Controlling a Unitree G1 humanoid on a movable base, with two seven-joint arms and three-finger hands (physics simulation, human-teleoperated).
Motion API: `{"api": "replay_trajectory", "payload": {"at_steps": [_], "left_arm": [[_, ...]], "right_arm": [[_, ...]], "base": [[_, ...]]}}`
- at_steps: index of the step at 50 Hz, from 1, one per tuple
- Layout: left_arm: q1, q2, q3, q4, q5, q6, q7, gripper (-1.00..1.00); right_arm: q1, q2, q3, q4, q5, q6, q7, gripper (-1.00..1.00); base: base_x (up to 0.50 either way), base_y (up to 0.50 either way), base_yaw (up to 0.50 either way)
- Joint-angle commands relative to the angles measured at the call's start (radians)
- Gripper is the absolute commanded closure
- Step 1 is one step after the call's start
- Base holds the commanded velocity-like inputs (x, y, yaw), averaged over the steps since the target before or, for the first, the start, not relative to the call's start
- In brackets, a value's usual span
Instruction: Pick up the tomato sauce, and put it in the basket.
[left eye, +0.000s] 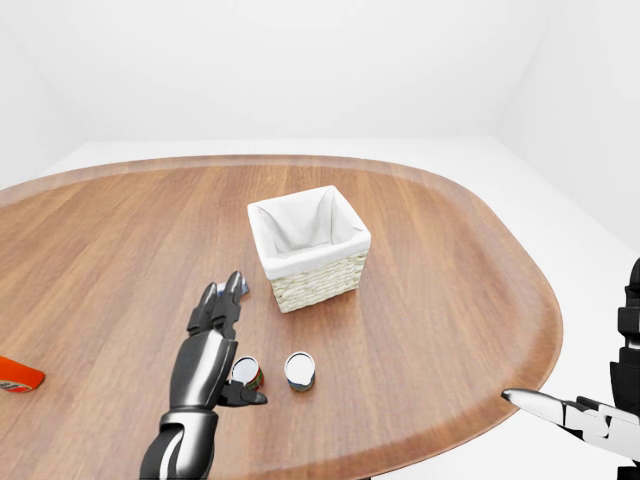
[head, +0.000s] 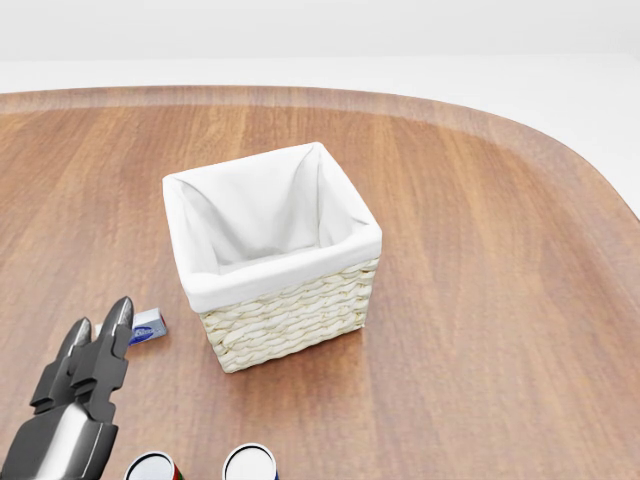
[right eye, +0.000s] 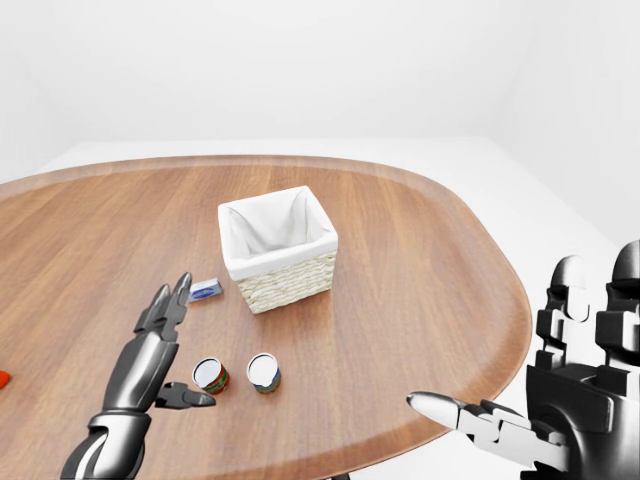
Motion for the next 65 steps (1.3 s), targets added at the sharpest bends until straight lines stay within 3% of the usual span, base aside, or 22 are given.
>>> {"api": "replay_trajectory", "payload": {"at_steps": [1,5,10,13,16,21,24,56,65], "left_arm": [[-0.05,0.017,-0.008,0.146,0.108,0.0,0.089,-1.0],[-0.075,0.03,-0.02,0.202,0.128,0.0,0.123,-1.0],[-0.134,0.05,-0.039,0.334,0.179,0.0,0.22,-1.0],[-0.136,0.057,-0.046,0.333,0.166,0.0,0.213,-1.0],[-0.157,0.067,-0.045,0.368,0.193,0.0,0.254,-1.0],[-0.164,0.077,-0.043,0.397,0.174,0.0,0.224,-1.0],[-0.177,0.081,-0.046,0.441,0.199,0.0,0.257,-1.0],[-0.219,0.105,-0.058,0.565,0.235,0.0,0.28,-1.0],[-0.246,0.115,-0.062,0.637,0.264,0.0,0.32,-1.0]], "right_arm": [[0.005,-0.005,-0.001,0.0,0.005,0.0,-0.003,-1.0],[0.01,-0.006,0.005,0.0,0.001,0.0,-0.005,-1.0],[0.007,0.001,0.002,0.0,0.0,0.0,0.002,-1.0],[0.005,0.01,0.002,0.0,-0.003,0.0,0.009,-1.0],[0.0,0.018,-0.001,0.0,-0.006,0.0,0.017,-1.0],[-0.005,0.025,0.007,0.0,-0.016,0.0,0.02,-1.0],[-0.005,0.029,0.004,0.0,-0.016,0.0,0.024,-1.0],[-0.004,0.022,-0.007,0.0,-0.004,0.0,0.022,-1.0],[-0.012,0.03,-0.01,0.0,-0.007,0.0,0.027,-1.0]], "base": [[0.0,0.0,0.0],[0.0,0.0,0.0],[0.0,0.0,0.0],[0.0,0.0,0.0],[0.0,0.0,0.0],[0.0,0.0,0.0],[0.0,0.0,0.0],[0.0,0.0,0.0],[0.0,0.0,0.0]]}}
